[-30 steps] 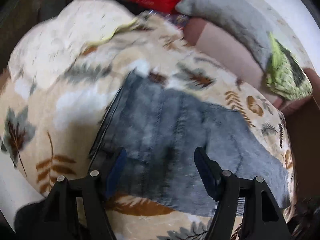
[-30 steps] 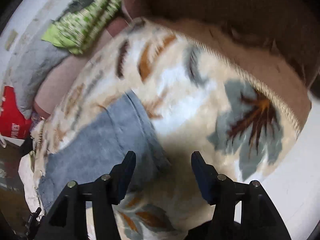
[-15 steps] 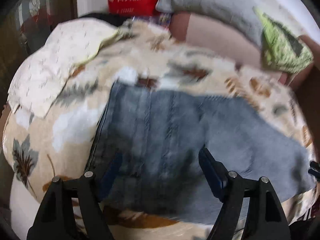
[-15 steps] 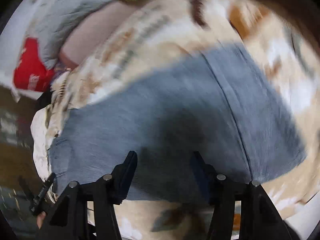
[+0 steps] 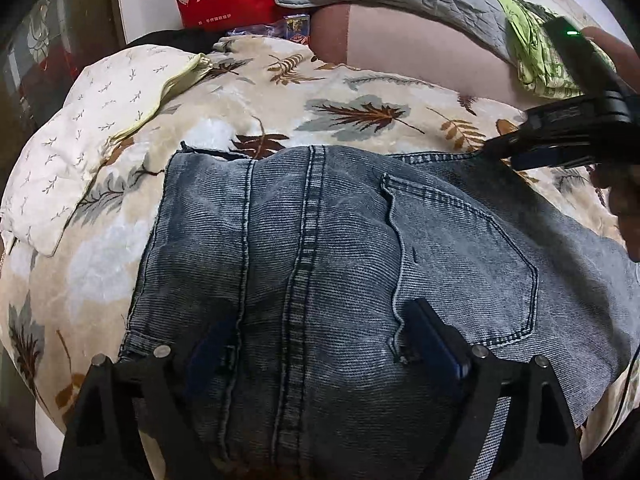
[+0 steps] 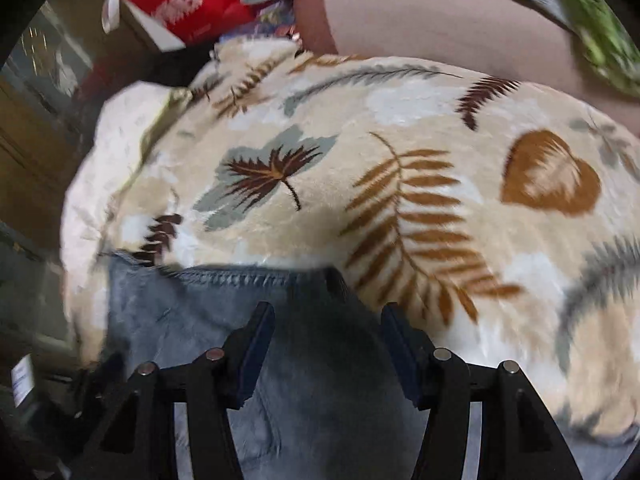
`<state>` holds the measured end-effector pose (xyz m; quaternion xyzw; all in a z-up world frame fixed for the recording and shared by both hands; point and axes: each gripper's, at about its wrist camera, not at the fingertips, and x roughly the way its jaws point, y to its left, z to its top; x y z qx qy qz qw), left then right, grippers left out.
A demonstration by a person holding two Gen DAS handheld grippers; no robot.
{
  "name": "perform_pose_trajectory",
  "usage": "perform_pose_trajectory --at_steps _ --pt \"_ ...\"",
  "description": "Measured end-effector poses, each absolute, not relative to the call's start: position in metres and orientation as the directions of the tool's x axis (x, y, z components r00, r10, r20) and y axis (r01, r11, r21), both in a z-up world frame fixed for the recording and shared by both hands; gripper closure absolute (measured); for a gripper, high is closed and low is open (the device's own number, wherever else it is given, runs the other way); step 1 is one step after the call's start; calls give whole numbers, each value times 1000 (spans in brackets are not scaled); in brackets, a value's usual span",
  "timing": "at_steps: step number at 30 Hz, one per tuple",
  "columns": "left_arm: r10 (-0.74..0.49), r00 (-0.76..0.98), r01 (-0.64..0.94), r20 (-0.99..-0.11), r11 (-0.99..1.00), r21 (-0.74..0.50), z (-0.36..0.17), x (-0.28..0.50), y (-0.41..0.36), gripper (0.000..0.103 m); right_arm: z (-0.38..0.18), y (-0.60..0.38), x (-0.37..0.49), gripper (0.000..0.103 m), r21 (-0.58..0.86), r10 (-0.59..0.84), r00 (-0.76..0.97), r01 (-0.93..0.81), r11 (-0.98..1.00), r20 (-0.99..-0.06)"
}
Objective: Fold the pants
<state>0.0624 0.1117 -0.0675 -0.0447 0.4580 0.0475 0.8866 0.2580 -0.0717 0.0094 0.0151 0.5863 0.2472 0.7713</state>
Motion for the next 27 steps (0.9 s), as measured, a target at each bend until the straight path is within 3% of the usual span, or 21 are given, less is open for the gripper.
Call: perform_pose_trajectory --at_steps 2,4,6,8,9,11,15,21,27 --pt "43 576 -125 -816 991 -36 -67 63 113 13 -4 -65 264 49 315 400 167 -381 869 -901" --pt "40 579 -123 -815 992 -39 -67 63 113 12 -12 -56 266 90 262 352 179 -392 882 -919" --pt "39 582 -121 -812 992 -38 -68 63 112 12 -19 -51 276 95 240 333 203 -377 895 -921" --pt "41 583 -119 -811 992 -36 -68 63 112 12 -20 -46 278 95 157 265 260 -373 914 -928" --pt "42 584 -120 -811 992 -35 -68 63 112 12 -22 -43 279 101 85 205 304 -364 927 -930" --pt "45 587 -119 -808 992 -31 -68 62 112 12 -21 -46 281 102 26 151 364 -325 945 -919" --pt "47 596 -122 -802 992 -33 -67 61 112 12 7 -82 261 101 193 288 411 -257 947 -865" --pt "54 607 -136 -793 990 -37 -58 56 110 12 52 -187 161 98 455 466 495 -152 878 -733" --pt "67 653 -142 -754 989 -36 -29 42 98 12 21 -303 63 97 603 502 481 72 794 -719"
